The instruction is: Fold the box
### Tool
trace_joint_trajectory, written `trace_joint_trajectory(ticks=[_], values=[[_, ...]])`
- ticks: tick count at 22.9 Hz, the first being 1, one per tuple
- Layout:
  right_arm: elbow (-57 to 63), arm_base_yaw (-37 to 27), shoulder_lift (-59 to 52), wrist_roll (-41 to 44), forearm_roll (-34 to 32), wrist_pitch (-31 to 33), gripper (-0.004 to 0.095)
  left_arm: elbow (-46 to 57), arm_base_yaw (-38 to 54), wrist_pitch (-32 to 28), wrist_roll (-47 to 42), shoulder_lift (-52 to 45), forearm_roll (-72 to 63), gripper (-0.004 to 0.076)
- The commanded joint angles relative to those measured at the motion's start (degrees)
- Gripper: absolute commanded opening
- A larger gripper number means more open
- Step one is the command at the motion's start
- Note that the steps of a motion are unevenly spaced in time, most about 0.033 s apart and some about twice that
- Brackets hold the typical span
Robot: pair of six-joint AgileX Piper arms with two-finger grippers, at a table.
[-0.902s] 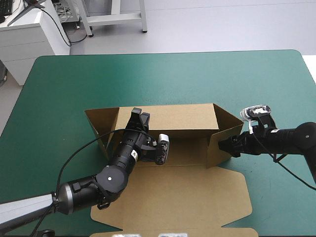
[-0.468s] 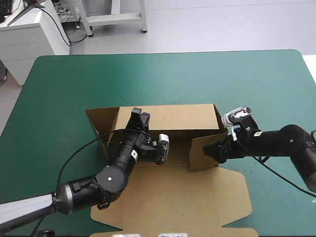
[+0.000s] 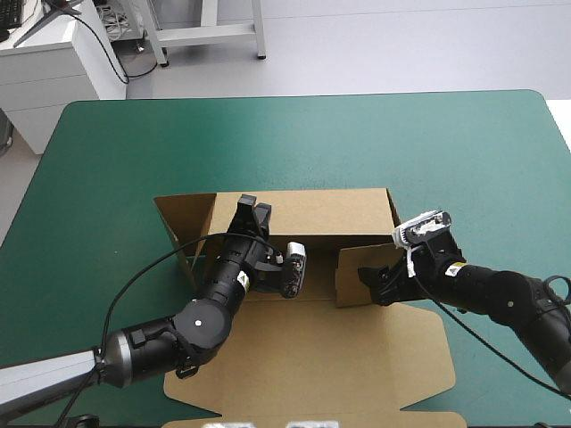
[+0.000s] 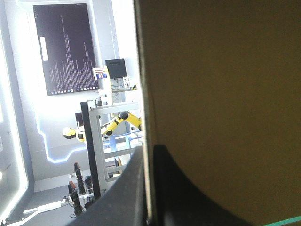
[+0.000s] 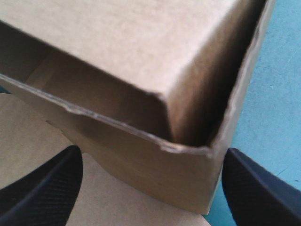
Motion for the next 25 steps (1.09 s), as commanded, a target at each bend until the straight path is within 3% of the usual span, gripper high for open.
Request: trace_joint_trajectory(ticks=[1,7,9,10,12,14,20,22,25], values=[[0.6,2.5,-1.0,4.3,-2.7,-8.1,0.0738,-1.3,-0.3,0.1,-0.5,-1.6,2.7,-0.0008],[1.6,5.3,-1.0,8.3,-6.5,-17.7,0.0734,-1.3,-0.3,0.1,-0.4,-1.6,2.7,-0.0008],[1.6,5.3,-0.9,9.1,-7.1,-19.3,0.0649,-1.3,-0.3,0.1,-0.4,-1.6,2.7,-0.0008],[1.6,5.3,-0.5,9.1,-7.1,-19.5,0.0557,-1.3,-0.3,0.1,-0.4,-1.6,2.7,-0.0008],[1.5,5.3,1.3,6.7,-7.1,-19.5,0.0196,-1.3,-0.3,-0.1,-0.4,-1.6,2.7,-0.0008],[1.5,5.3,2.6,5.7,-7.1,-19.4,-0.0015,-1.3,-0.3,-0.1,-0.4,-1.6,2.7,-0.0008],[1.5,5.3,4.2,5.6,-7.1,-21.6,-0.0004,-1.5,-0.3,1.6,-3.0,-1.6,2.7,0.0022],[1.5,5.3,4.2,5.6,-7.1,-22.1,-0.0004,-1.9,-0.3,3.2,-5.1,-1.6,2.7,0.0122],[1.5,5.3,4.2,5.6,-7.1,-22.6,-0.0004,-2.1,-0.3,3.3,-5.3,-1.6,2.7,0.0337]])
